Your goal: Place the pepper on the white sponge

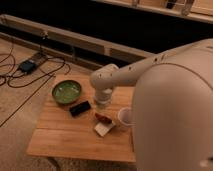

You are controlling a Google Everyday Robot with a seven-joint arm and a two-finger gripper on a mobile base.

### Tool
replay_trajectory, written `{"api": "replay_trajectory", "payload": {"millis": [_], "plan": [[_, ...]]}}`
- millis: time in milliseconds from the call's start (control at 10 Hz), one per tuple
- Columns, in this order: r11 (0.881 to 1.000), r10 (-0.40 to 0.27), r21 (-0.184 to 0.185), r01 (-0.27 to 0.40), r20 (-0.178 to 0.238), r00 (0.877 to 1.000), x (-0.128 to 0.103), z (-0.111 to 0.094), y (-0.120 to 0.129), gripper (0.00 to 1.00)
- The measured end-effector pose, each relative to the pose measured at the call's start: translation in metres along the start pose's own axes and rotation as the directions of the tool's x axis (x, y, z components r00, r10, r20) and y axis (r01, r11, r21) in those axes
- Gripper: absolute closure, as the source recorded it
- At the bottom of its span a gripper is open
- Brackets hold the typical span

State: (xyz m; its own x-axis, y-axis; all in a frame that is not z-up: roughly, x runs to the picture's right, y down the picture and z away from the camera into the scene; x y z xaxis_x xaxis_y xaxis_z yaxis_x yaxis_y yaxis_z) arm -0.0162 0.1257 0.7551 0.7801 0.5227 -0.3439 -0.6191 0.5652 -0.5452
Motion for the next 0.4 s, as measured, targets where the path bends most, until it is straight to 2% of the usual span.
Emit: {"api": "replay_trajectory", "payload": {"millis": [200,400], "plan": [[1.0,0.002,0.013,-0.002,0.047,0.999,-0.004,-0.0087,0.0011,0.2],[1.0,-0.001,0.009,0.0,0.049,0.999,-0.0113,-0.0012,-0.0036,0.2]]}}
